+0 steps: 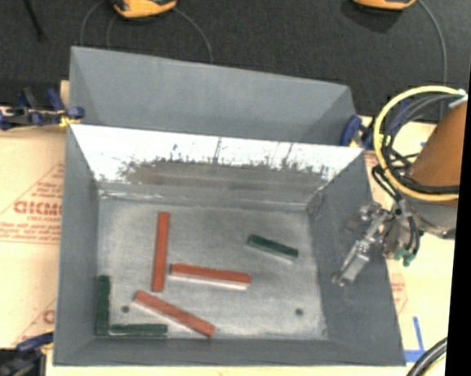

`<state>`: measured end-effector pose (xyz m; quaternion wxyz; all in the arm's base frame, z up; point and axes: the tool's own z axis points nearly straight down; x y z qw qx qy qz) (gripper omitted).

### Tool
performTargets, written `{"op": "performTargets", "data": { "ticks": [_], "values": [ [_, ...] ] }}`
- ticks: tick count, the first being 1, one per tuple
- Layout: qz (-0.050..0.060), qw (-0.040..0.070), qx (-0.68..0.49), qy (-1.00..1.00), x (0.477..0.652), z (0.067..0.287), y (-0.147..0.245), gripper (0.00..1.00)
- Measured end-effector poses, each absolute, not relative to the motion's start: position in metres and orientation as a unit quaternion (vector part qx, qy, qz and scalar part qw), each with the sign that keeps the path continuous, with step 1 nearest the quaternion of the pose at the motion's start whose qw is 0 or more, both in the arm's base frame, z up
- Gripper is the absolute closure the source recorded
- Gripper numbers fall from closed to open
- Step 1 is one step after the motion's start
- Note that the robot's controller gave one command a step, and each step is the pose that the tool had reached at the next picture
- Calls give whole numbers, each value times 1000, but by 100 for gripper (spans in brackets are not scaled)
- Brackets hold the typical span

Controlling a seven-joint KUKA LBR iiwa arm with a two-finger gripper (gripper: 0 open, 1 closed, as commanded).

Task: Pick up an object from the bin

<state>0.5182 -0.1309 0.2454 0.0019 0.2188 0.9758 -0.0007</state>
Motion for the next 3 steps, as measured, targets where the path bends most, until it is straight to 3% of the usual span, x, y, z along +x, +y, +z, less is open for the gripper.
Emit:
{"op": "performTargets", "data": {
  "ticks": [2, 3],
  "values": [
    [-1, 3, 220, 975, 518, 244, -131, 0],
    [0, -5, 271, 963, 548, 213, -135, 0]
  ]
}}
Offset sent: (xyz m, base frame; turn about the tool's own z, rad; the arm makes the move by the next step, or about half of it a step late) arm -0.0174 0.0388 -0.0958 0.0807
